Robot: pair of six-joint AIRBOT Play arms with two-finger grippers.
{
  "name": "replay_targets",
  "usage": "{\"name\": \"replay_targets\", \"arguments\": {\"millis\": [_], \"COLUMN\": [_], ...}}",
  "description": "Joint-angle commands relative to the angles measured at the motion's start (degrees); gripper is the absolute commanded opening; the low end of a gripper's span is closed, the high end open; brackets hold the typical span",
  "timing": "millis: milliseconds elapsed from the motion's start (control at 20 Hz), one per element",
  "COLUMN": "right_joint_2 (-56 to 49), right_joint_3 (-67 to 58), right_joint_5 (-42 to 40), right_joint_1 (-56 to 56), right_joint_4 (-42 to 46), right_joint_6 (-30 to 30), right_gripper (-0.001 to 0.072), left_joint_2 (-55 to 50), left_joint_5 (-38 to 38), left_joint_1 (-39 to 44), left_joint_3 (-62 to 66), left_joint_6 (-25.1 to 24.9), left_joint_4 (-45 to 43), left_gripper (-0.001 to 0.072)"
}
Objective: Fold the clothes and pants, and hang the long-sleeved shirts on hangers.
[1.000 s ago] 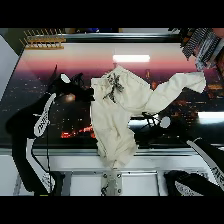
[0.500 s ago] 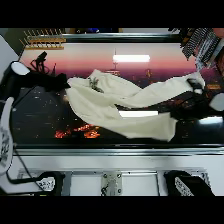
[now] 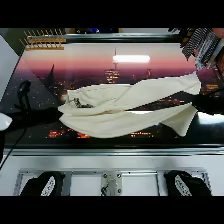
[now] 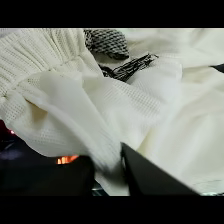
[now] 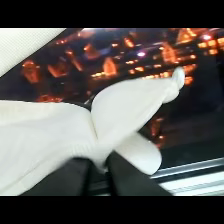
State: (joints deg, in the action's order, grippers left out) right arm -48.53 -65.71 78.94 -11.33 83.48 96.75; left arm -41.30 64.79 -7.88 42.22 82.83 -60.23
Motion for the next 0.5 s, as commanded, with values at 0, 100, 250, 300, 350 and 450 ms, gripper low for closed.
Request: {"name": "replay_targets", "arguments": {"millis": [0,100,250,300,350,450], "right_joint_2": [0.42,2.99,11.13,13.84,15.98,19.21], "right_joint_3": [1.42,1.44,1.51,1.55,1.55,1.55], "right_joint_5": [3.17,4.02,2.86,3.28,4.00,7.17], "right_joint_1": [-0.22,-0.22,-0.22,-0.22,-0.22,-0.22], "right_joint_4": [-0.13,-0.13,-0.15,-0.11,-0.11,-0.15], "right_joint_6": [1.07,2.89,6.40,6.58,7.06,7.06], "right_gripper": [0.0638,0.0649,0.0650,0.0649,0.0650,0.0650], "left_joint_2": [8.24,11.34,12.46,11.32,9.35,4.87], "left_joint_5": [-0.39,-1.05,-2.05,-1.97,-1.68,0.02], "left_joint_1": [-0.11,-0.11,-0.09,-0.09,-0.09,-0.07], "left_joint_3": [-8.98,-9.99,-6.95,-5.49,-3.69,0.11], "left_joint_6": [0.11,0.68,1.22,1.29,1.88,2.86], "left_joint_4": [-0.24,-0.24,-0.24,-0.20,-0.04,0.44], "left_gripper": [0.0681,0.0669,0.0669,0.0669,0.0669,0.0669]}}
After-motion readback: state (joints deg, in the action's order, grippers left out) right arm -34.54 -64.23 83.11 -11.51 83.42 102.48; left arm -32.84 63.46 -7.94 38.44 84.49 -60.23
